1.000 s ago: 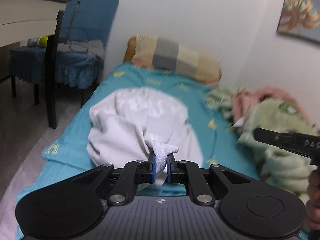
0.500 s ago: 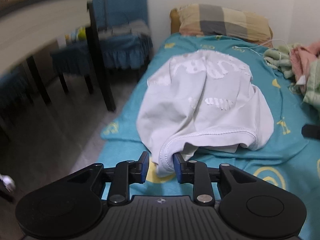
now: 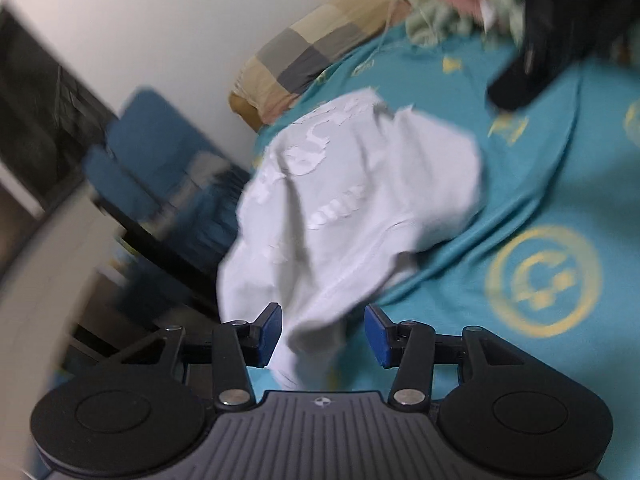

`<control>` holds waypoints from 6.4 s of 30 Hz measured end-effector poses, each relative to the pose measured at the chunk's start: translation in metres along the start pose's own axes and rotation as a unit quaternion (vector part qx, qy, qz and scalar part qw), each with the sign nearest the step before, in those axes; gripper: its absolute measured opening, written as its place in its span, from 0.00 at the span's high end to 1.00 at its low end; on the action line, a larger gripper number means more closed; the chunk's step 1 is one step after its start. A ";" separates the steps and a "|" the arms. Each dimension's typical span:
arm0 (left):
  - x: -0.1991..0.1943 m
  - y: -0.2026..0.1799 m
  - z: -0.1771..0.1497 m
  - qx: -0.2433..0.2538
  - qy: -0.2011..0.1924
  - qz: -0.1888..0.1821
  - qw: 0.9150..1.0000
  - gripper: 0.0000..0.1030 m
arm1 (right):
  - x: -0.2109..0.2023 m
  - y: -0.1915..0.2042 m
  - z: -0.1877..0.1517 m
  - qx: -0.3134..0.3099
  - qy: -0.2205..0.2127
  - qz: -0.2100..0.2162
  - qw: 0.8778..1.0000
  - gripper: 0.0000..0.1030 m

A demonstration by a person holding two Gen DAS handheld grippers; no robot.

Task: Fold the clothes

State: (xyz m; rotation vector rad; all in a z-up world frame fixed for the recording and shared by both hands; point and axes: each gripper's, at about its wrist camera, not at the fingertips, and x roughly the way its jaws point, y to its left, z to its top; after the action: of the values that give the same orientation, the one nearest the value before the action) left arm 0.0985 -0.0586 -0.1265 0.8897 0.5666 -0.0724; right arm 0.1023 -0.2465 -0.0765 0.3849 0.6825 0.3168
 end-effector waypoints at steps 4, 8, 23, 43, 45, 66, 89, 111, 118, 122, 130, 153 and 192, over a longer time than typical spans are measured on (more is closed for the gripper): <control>0.031 -0.009 -0.001 0.042 0.021 0.022 0.999 0.70 | 0.002 -0.003 -0.003 0.006 0.008 0.014 1.000 0.93; 0.024 0.001 0.003 0.016 0.000 0.015 1.000 0.86 | 0.006 0.000 -0.008 -0.009 0.011 0.022 1.000 0.93; -0.068 0.121 0.002 -0.344 -0.147 -0.173 0.911 0.96 | 0.026 0.033 -0.018 -0.086 -0.038 0.049 0.994 0.61; 0.021 0.099 -0.012 -0.327 -0.033 -0.192 0.925 0.92 | 0.055 0.015 0.020 -0.040 0.004 0.058 0.997 0.83; 0.018 0.089 -0.008 -0.293 -0.041 -0.186 0.937 0.89 | 0.052 0.005 0.023 -0.006 0.028 0.082 0.996 0.83; -0.025 -0.056 0.008 0.124 -0.176 0.010 0.977 0.80 | 0.057 -0.043 0.028 0.154 0.120 0.128 0.972 0.82; 0.016 0.155 -0.025 -0.469 -0.112 -0.335 0.810 0.95 | 0.017 0.006 0.010 -0.030 -0.036 0.011 0.999 0.32; 0.063 0.141 -0.048 -0.540 -0.009 -0.359 0.761 0.92 | 0.062 0.048 -0.010 -0.182 -0.051 -0.045 0.981 0.89; 0.041 0.107 -0.021 -0.410 -0.065 -0.352 0.839 0.80 | 0.017 0.002 0.022 -0.032 -0.007 0.027 0.999 0.90; 0.016 0.073 -0.004 -0.284 -0.095 -0.321 0.898 0.76 | 0.003 -0.033 0.026 0.054 0.032 0.025 0.998 0.90; -0.017 0.011 -0.001 -0.135 -0.059 -0.219 0.964 0.76 | 0.009 -0.078 0.020 0.143 0.017 -0.038 0.989 0.89; -0.027 -0.043 0.000 0.025 -0.084 -0.195 0.977 0.55 | 0.021 -0.098 0.014 0.190 0.039 -0.073 0.978 0.63; 0.041 0.137 -0.005 -0.377 0.005 -0.309 0.873 0.95 | 0.005 -0.050 0.056 0.015 0.058 0.011 0.998 0.89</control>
State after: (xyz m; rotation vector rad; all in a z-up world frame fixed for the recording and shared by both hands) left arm 0.1709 0.0394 -0.0508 -0.0783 0.7958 -0.3990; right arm 0.1514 -0.3024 -0.0615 0.4058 0.7985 0.3523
